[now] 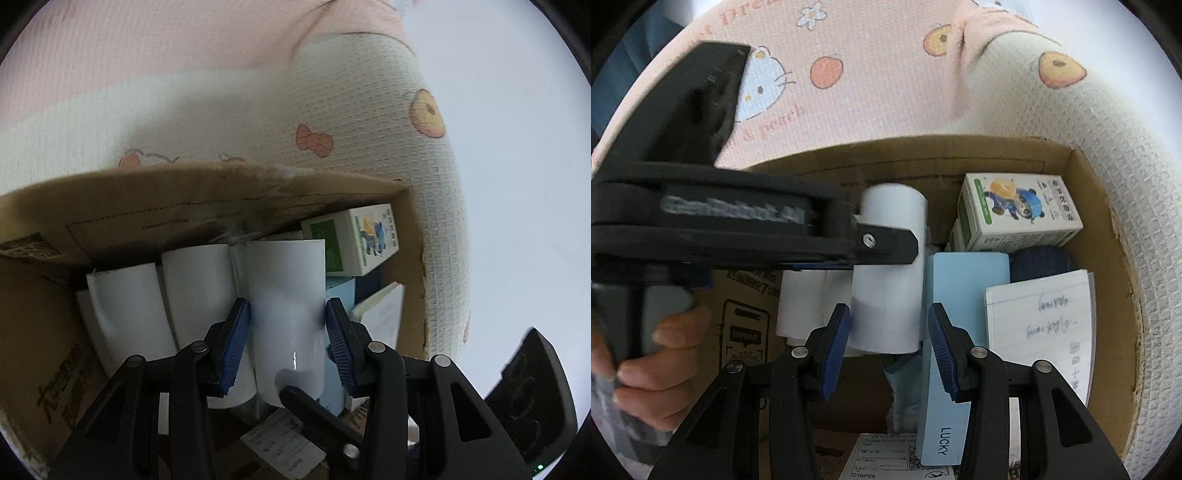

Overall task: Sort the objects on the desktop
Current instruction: 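Carry the upright roll with the right gripper into the cardboard box, then open the right gripper beside the other rolls and withdraw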

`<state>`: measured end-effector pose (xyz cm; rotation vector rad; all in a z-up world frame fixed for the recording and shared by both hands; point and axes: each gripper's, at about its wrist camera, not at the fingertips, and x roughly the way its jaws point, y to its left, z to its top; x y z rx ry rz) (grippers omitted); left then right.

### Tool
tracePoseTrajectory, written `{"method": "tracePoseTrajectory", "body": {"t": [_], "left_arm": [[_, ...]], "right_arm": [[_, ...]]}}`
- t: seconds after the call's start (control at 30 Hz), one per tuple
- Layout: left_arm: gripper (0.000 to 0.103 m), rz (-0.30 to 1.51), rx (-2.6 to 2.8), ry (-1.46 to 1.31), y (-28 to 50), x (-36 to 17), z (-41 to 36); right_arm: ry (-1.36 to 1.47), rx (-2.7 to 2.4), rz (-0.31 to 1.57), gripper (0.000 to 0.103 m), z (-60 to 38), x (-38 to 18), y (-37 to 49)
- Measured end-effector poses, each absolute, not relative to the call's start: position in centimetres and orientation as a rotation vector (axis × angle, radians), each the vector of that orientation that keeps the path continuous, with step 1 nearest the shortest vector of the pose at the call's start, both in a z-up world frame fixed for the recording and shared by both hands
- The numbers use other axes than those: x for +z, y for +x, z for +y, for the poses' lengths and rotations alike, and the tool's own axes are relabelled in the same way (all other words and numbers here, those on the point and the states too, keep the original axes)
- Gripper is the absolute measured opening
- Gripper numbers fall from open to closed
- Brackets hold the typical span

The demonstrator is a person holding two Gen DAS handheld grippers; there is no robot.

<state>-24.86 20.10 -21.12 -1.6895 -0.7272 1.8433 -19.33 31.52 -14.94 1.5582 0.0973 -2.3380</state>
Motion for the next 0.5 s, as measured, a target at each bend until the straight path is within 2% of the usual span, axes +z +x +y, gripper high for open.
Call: {"method": "tracePoseTrajectory", "body": {"t": [0.2,0.23,0.27,0.33,0.5], "left_arm": [[0.047,-0.717,1.881,-1.685,-24.8,-20.9,20.2],[0.047,-0.704,1.892,-1.685,-24.7,-20.9,20.4],[0.047,-0.697,1.898,-1.687,-24.7,-20.7,20.4],[0.047,-0.686,1.904,-1.696,-24.7,-20.7,20.6],[0.047,-0.708,1.916,-1.733,-25.0,-20.1,19.9]], "right_arm": [[1.556,-2.336,0.096,0.040,31.9,-15.0,-19.7],[1.555,-2.342,0.105,0.031,32.0,-15.1,-19.8],[1.557,-2.344,0.115,0.026,32.0,-15.2,-19.9],[1.548,-2.341,0.107,0.023,32.0,-15.4,-20.0],[1.543,-2.338,0.100,0.023,32.1,-15.6,-20.8]]}}
